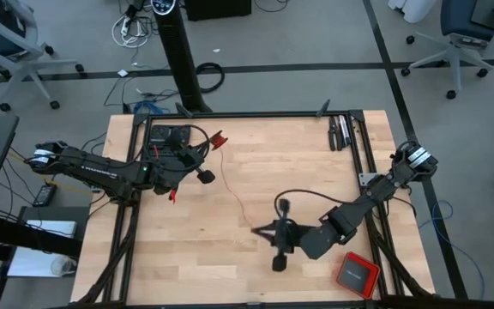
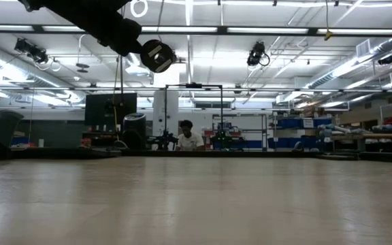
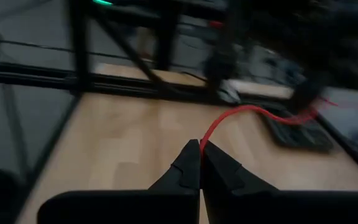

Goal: Coil cords
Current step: Uncoil the red wire from the spool

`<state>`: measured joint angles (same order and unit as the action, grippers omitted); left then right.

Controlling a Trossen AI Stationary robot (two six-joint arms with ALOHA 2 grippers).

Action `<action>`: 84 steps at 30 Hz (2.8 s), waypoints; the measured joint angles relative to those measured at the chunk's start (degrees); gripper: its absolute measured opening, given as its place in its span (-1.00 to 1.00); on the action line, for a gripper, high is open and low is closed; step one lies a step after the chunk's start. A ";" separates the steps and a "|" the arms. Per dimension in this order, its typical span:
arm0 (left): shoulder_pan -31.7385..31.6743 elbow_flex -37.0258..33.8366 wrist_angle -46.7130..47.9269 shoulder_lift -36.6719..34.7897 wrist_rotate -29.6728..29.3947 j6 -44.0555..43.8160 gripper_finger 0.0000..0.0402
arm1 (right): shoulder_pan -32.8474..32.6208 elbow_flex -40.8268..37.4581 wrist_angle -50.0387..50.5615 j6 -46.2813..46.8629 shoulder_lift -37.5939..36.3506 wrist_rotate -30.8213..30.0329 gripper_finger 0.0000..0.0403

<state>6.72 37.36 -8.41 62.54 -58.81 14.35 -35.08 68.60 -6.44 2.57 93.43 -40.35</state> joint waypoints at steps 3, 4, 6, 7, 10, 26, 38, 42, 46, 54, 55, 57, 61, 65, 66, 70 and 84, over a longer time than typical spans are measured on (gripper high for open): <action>0.02 0.00 -0.63 0.01 0.01 -0.15 -1.00 | 0.60 0.00 -0.69 -1.20 0.00 3.82 -0.99; 0.02 0.00 -1.21 0.00 0.02 -0.62 -1.00 | 0.78 0.00 -0.67 -1.18 0.00 5.19 -0.99; 0.02 0.00 -2.35 0.00 0.01 -1.70 -1.00 | 1.14 0.00 -0.67 -1.18 0.00 9.53 -0.99; 0.02 0.00 -2.98 0.00 0.04 -2.52 -1.00 | 1.36 0.00 -0.69 -1.10 0.00 12.52 -0.99; 0.05 0.00 -5.53 0.00 0.76 -4.11 -1.00 | 2.07 0.00 -0.55 0.88 0.00 19.89 -0.99; 1.89 0.00 -20.59 0.00 23.91 -5.77 -1.00 | 6.58 0.00 29.44 29.05 0.02 16.71 -0.63; 1.96 0.00 -19.27 0.02 39.02 0.40 -1.00 | 8.98 -0.02 35.67 21.77 -2.23 2.59 -0.54; 1.92 0.00 -17.50 0.02 38.97 0.41 -1.00 | 10.34 -0.02 30.33 10.49 -5.99 -3.33 -0.55; 1.92 0.00 -17.42 0.02 39.11 0.39 -1.00 | 13.28 -0.02 26.16 5.04 -9.94 1.69 -0.55; 1.94 0.00 -16.75 0.02 47.09 0.29 -1.00 | 14.74 -0.02 22.82 -0.11 -12.02 6.61 -0.55; 1.92 0.00 -16.54 0.02 48.96 0.31 -1.00 | 14.54 -0.02 22.59 -0.89 -11.87 6.53 -0.55; 1.90 0.00 -16.11 0.02 51.59 0.35 -1.00 | 14.43 0.00 21.68 -1.41 -11.23 5.15 -0.55; 1.90 0.00 -15.89 0.02 54.14 0.35 -1.00 | 14.18 -0.02 19.28 -3.40 -11.04 3.94 -0.55; 1.90 0.00 -15.99 0.13 55.00 0.35 -1.00 | 14.06 -0.02 15.89 -5.73 -10.91 4.69 -0.55; 1.90 0.00 -15.96 0.20 54.99 0.35 -1.00 | 13.99 -0.02 15.05 -6.17 -10.91 5.42 -0.55; 1.90 -0.02 -16.01 0.24 54.90 0.33 -1.00 | 13.82 -0.02 13.19 -6.81 -10.47 6.27 -0.55; 1.92 -0.04 -14.47 0.17 54.17 -1.81 -1.00 | 14.98 -0.03 4.25 -13.61 -6.36 8.17 -0.55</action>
<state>8.64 37.32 -22.88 62.72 -4.63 12.54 -20.10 68.57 -2.20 -11.04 87.07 -32.18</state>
